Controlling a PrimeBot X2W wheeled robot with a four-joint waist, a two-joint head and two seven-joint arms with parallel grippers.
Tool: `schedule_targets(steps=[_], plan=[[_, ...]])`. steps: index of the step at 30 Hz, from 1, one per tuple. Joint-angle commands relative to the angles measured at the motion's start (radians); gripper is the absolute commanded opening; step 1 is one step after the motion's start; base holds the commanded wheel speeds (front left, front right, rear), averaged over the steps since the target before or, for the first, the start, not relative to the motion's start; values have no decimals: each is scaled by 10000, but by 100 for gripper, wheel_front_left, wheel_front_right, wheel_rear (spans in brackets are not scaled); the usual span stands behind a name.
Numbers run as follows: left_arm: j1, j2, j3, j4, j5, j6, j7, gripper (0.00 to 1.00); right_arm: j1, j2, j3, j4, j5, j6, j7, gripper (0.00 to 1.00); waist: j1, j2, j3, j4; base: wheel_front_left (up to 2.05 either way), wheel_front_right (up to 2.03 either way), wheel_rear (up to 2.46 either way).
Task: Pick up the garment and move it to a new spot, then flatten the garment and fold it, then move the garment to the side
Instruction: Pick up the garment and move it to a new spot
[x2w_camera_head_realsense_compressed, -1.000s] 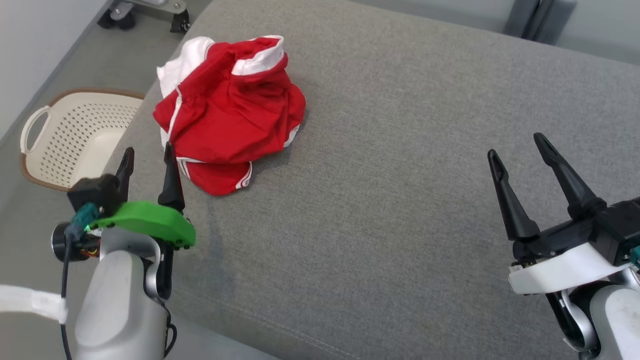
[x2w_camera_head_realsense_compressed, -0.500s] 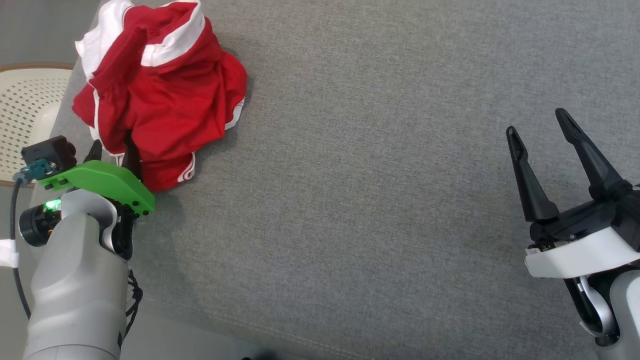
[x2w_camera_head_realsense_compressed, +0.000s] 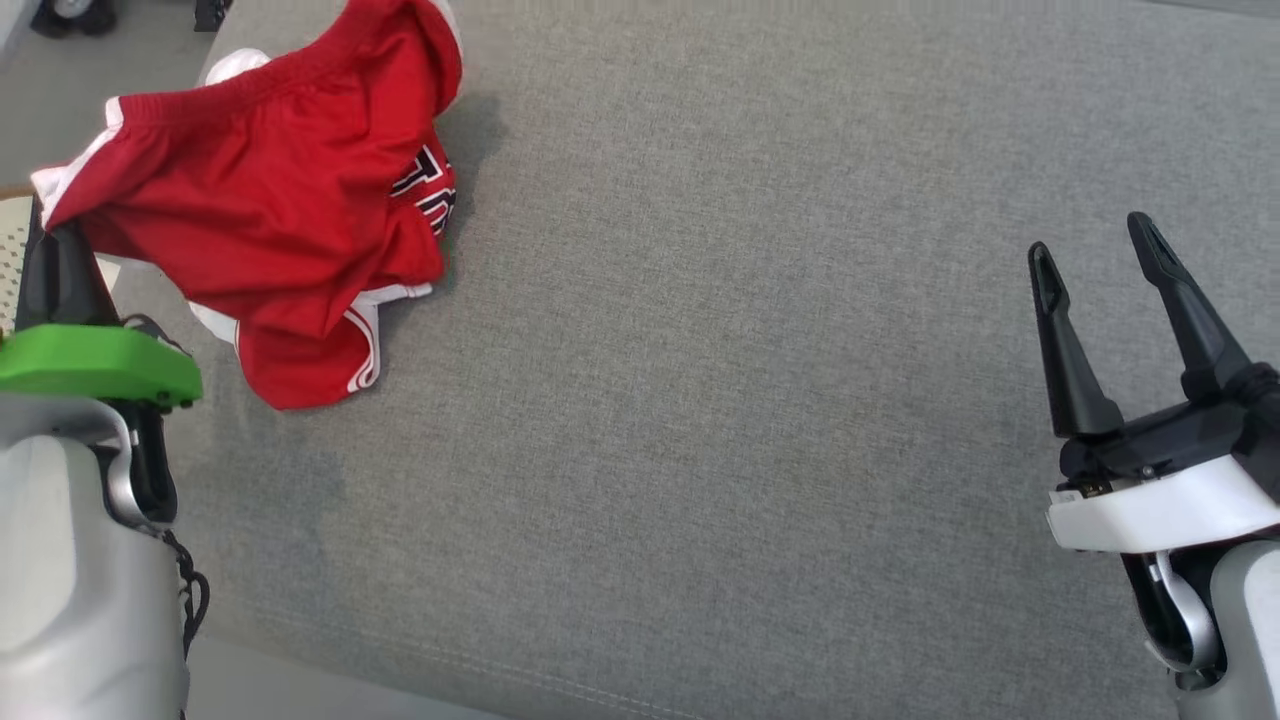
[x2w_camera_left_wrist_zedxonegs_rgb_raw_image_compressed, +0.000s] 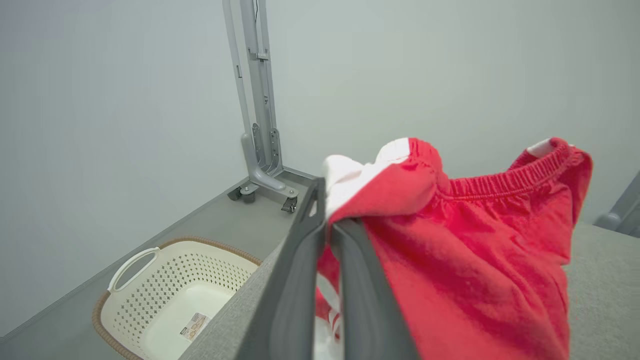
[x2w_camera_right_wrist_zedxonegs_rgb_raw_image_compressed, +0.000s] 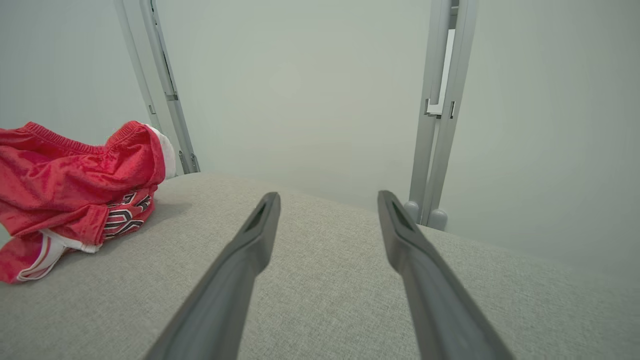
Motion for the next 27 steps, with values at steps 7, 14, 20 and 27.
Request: schedule_targets(steps=[7, 14, 20, 27], plan=[[2261, -762, -550, -3258, 862, 228, -21, 0, 635, 549, -68, 283, -10, 1, -205, 100, -1, 0, -1394, -585, 0, 0, 0], [3200, -1261, -2184, -4847, 1152, -32, 821, 0, 898, 867, 172, 481, 87, 1, -326, 100, -1, 0, -1441, -1556, 0, 0, 0], [2548, -1472, -4065, -4670, 1237, -271, 1403, 0, 576, 1026, 498, 736, 234, 1, -600, 100, -1, 0, -922, -3225, 0, 0, 0], [1145, -1530, -6792, -3961, 848, -441, 1784, 0, 143, 1322, 577, 1252, 463, 1, -1065, 100, -1, 0, 128, -5259, 0, 0, 0]])
